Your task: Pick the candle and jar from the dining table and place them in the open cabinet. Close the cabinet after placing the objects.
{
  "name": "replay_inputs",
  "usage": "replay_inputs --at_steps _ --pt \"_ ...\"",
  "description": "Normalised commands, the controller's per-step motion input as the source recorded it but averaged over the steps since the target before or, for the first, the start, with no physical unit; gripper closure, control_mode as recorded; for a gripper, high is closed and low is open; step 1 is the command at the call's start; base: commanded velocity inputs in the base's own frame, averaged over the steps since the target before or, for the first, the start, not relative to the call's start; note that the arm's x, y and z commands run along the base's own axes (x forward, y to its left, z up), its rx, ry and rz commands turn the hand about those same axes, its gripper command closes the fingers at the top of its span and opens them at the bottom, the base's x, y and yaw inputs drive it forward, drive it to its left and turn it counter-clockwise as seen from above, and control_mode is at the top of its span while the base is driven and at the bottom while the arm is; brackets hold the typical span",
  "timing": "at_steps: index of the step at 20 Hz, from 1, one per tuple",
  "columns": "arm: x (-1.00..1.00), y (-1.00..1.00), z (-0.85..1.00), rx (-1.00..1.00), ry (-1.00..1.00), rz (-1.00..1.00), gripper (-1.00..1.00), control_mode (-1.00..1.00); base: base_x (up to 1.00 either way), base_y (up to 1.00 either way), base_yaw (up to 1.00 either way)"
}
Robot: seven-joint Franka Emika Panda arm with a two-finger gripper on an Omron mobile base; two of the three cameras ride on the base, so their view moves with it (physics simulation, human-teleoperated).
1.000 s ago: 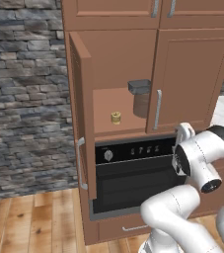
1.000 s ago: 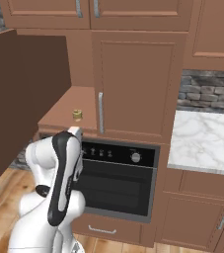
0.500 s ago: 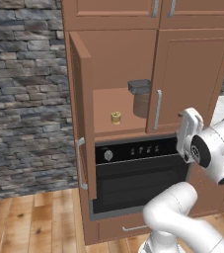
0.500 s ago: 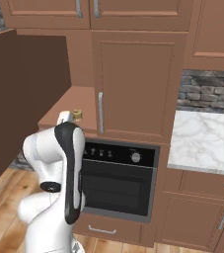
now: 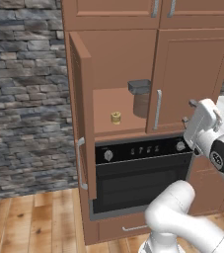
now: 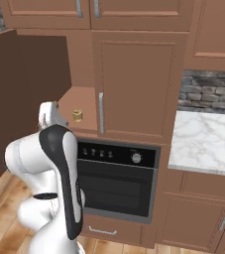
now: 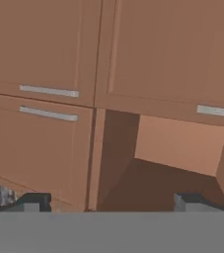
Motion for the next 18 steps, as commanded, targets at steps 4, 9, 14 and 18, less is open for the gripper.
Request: replay_inputs --at_steps 4,9,14,18 --pt "-0.99 0.0 0.88 -0.06 -0.02 0.0 -1.0 -1.0 0.0 0.0 0.0" --pt "-1.0 0.0 0.91 -0.09 -0.05 0.0 -1.0 -1.0 0.0 0.0 0.0" --pt "-1.0 0.02 0.84 -0.13 -0.09 0.0 -1.0 -1.0 0.0 0.0 0.0" --pt "-1.0 0.31 0.63 -0.22 -0.14 0.0 -1.0 -1.0 0.0 0.0 0.0"
